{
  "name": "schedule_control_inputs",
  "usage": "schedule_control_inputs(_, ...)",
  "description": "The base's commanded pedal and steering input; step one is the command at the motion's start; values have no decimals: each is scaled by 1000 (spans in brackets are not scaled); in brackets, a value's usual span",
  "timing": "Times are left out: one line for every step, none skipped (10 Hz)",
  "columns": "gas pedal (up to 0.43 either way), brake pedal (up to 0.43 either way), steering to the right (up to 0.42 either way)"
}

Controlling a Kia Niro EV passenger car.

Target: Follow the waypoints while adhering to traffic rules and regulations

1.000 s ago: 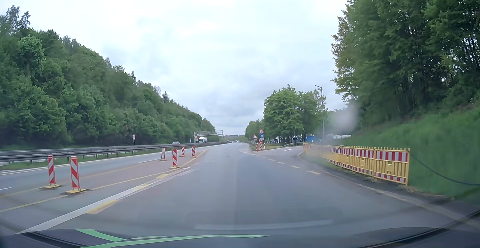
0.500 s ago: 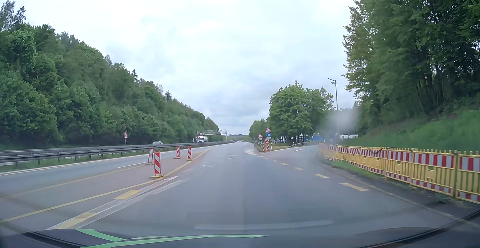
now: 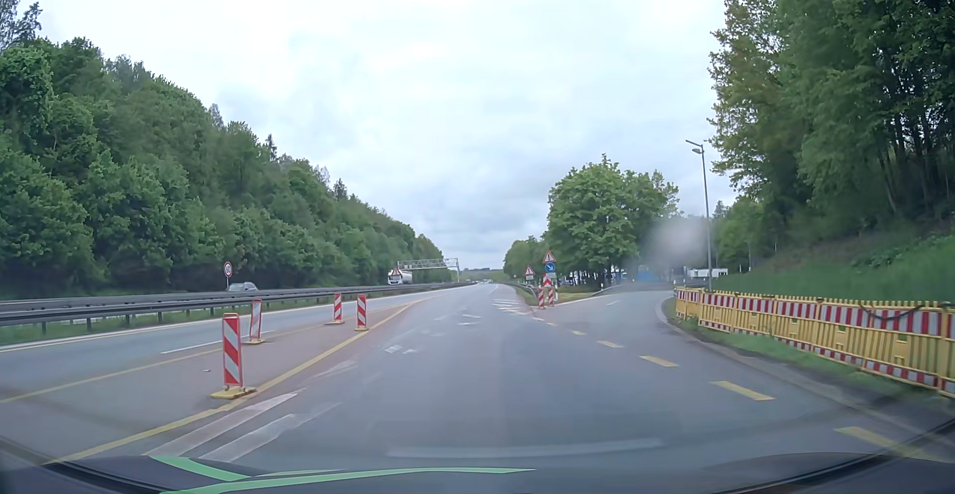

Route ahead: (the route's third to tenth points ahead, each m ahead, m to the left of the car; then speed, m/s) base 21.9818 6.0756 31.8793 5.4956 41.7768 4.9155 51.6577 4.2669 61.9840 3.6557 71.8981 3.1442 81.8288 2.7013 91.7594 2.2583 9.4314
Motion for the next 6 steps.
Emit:
schedule_control_inputs(280, 0, -17)
schedule_control_inputs(280, 0, -17)
schedule_control_inputs(280, 0, -16)
schedule_control_inputs(280, 0, -14)
schedule_control_inputs(280, 0, -12)
schedule_control_inputs(280, 0, -9)
